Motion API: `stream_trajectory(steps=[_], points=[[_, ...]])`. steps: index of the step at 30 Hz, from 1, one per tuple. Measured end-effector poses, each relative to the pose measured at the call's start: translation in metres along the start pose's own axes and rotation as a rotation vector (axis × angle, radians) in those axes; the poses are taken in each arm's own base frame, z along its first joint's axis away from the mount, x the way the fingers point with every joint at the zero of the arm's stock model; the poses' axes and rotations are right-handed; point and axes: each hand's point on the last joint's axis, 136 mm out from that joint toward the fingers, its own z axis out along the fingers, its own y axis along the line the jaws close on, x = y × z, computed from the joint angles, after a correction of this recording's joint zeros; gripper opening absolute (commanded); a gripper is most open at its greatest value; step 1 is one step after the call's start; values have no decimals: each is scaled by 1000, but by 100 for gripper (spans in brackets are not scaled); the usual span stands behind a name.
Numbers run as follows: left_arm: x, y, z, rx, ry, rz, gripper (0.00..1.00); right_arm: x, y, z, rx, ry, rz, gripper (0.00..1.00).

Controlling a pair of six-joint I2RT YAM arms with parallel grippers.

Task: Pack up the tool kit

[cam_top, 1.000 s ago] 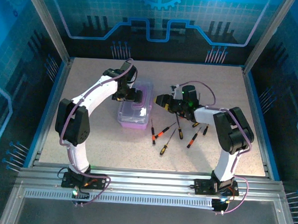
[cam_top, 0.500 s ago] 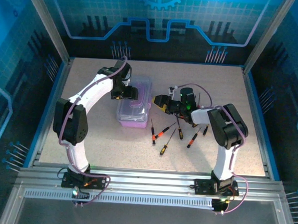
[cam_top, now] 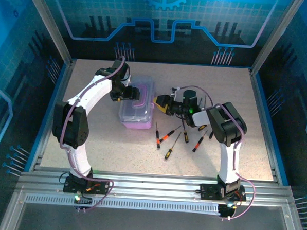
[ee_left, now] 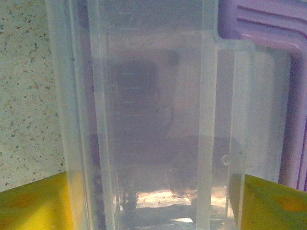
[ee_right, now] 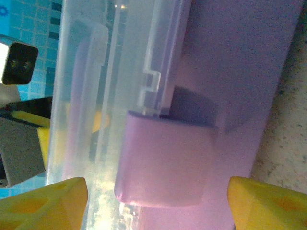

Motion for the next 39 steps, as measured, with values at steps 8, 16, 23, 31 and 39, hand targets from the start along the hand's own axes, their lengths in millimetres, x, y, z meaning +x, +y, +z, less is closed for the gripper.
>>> stream_trajectory(steps=[8,16,23,31,39], points=[[0,0,0,8,1,-4,76,-1,2,9,-32,9,27,77],[-1,1,0,13,-1,-7,76,1,7,14,-61,13,54,75],[-2,3,1,3,-6,-9,76,-2,11,14,-85,4,107,73],[-6,1,4,-30,-20,1,75,-9,9,10,-111,-15,179,72],[-11,-5,9,-51,-29,25,75,-16,4,0,-114,-40,236,70]])
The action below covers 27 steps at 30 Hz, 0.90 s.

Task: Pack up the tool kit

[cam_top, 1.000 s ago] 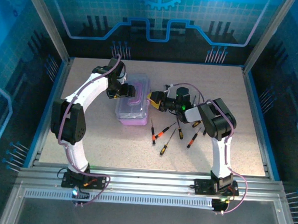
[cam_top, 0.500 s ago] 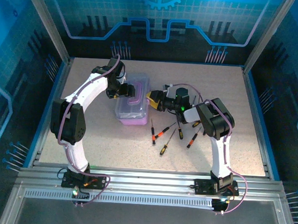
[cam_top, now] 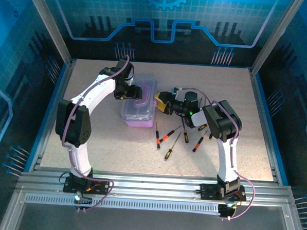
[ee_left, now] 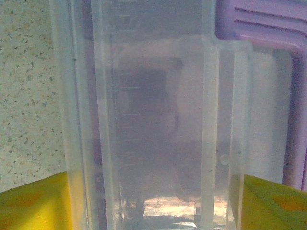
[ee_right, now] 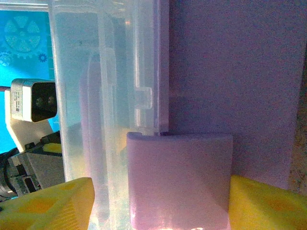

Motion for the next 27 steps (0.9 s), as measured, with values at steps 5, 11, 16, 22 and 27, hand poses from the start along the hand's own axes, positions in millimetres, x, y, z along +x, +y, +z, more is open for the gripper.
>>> stream_trajectory(steps=[5,11,16,22,27], points=[[-2,-2,2,-6,-2,5,75,-2,-2,-6,-5,-10,4,70],[-14,7,7,-83,-49,11,74,-8,44,-21,-111,-18,-106,69],[-16,8,7,-90,-55,12,71,-10,82,-31,-188,-30,-206,71],[-16,6,7,-73,-58,16,70,-11,57,-26,-110,-21,-191,75],[-15,7,6,-42,-61,15,68,-17,24,-17,-48,-6,-156,76]])
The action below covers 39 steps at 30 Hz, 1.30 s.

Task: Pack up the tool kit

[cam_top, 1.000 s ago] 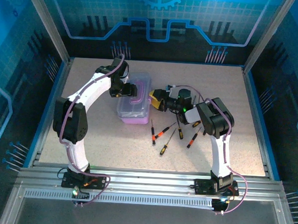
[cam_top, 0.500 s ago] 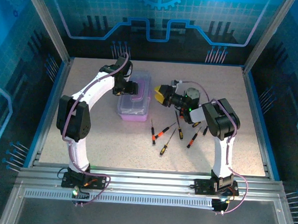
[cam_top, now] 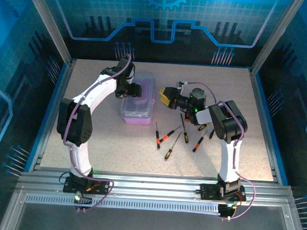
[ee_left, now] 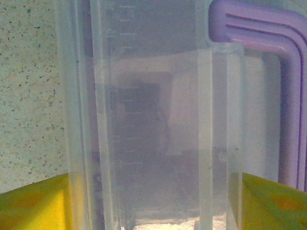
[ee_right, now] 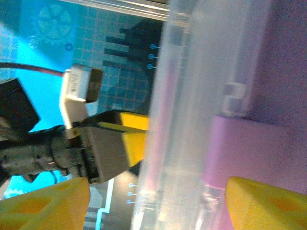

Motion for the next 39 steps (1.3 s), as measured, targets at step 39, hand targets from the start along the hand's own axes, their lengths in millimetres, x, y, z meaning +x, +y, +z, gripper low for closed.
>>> stream_trajectory(steps=[39], points=[[1,-8,2,48,-10,84,62,18,-40,29,-19,81,128,72]])
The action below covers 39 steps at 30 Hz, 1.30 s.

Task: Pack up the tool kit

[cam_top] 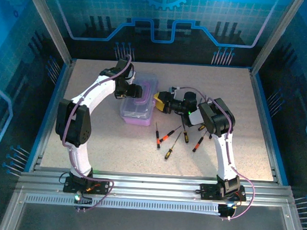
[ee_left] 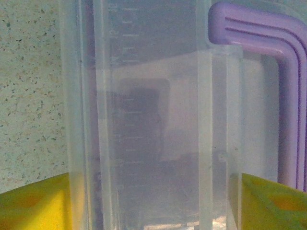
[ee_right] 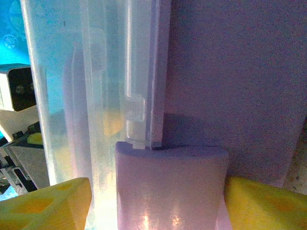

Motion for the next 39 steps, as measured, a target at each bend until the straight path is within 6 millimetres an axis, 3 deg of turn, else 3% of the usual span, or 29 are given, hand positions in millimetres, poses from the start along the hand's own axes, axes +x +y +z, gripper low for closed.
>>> stream_trajectory(steps=[19,28,30,35,37,39], points=[[4,1,7,-102,49,7,61,-8,3,-8,39,-18,124,63],[-3,-5,11,-66,28,-16,60,-20,11,-28,57,-62,153,60],[-6,0,13,-96,16,-11,60,-25,37,-37,3,-59,94,60],[-6,-1,14,-115,13,-3,59,-18,151,-51,-182,-45,-184,60],[-6,-1,13,-114,13,-3,59,-14,174,-56,-224,-46,-252,59],[-6,-1,13,-111,12,-3,58,-16,175,-62,-230,-60,-270,59]])
